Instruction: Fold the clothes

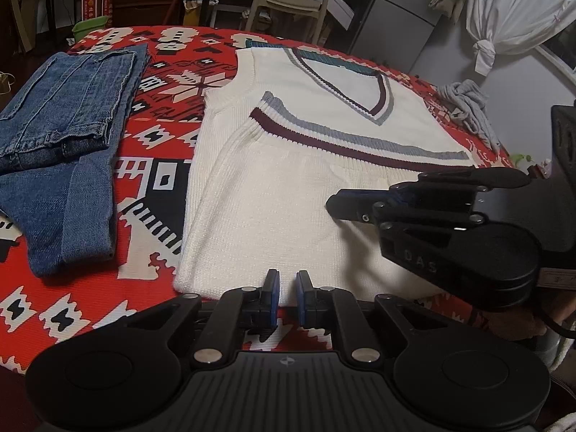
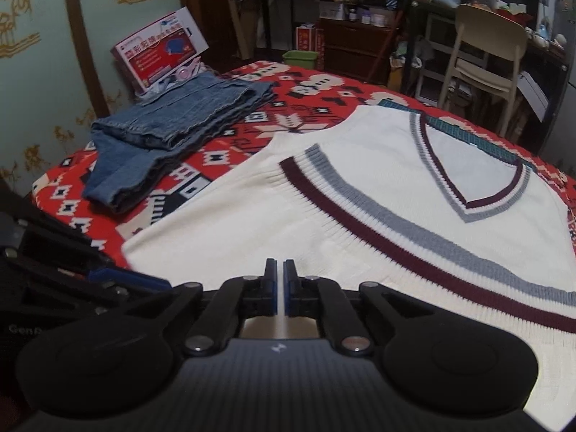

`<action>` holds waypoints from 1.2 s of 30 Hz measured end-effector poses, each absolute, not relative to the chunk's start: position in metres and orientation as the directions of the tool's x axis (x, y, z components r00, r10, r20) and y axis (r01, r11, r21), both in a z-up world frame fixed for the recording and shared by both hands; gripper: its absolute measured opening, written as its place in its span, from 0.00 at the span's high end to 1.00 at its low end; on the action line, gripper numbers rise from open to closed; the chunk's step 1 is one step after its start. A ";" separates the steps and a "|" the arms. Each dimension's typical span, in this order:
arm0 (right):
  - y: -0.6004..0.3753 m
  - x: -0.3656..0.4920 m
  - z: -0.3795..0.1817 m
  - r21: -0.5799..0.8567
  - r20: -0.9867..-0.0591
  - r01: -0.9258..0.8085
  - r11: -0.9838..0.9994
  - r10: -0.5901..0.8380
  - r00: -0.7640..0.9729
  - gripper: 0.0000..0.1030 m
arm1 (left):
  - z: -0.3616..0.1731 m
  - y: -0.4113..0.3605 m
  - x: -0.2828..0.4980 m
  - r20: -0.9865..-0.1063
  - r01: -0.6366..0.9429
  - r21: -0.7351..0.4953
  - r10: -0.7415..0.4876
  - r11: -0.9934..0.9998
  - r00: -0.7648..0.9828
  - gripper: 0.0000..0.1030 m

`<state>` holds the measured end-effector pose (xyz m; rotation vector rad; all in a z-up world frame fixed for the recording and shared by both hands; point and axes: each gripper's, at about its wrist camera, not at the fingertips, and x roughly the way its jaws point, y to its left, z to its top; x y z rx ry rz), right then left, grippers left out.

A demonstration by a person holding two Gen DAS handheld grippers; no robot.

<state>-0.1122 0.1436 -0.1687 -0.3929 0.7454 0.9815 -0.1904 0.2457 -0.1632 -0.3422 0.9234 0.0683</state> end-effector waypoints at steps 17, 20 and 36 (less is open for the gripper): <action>0.151 -0.101 -0.165 0.064 -0.721 -0.868 0.492 0.625 0.300 0.98 | -0.162 0.256 -0.195 -0.777 -0.236 -0.296 -0.090 0.926 0.624 0.89; 0.156 -0.111 -0.166 0.036 -0.720 -0.883 0.468 0.624 0.302 0.98 | -0.161 0.258 -0.196 -0.775 -0.245 -0.287 -0.074 0.926 0.628 0.89; 0.170 -0.093 -0.164 0.067 -0.728 -0.876 0.478 0.624 0.285 0.97 | -0.164 0.278 -0.203 -0.781 -0.313 -0.316 -0.058 0.896 0.621 0.92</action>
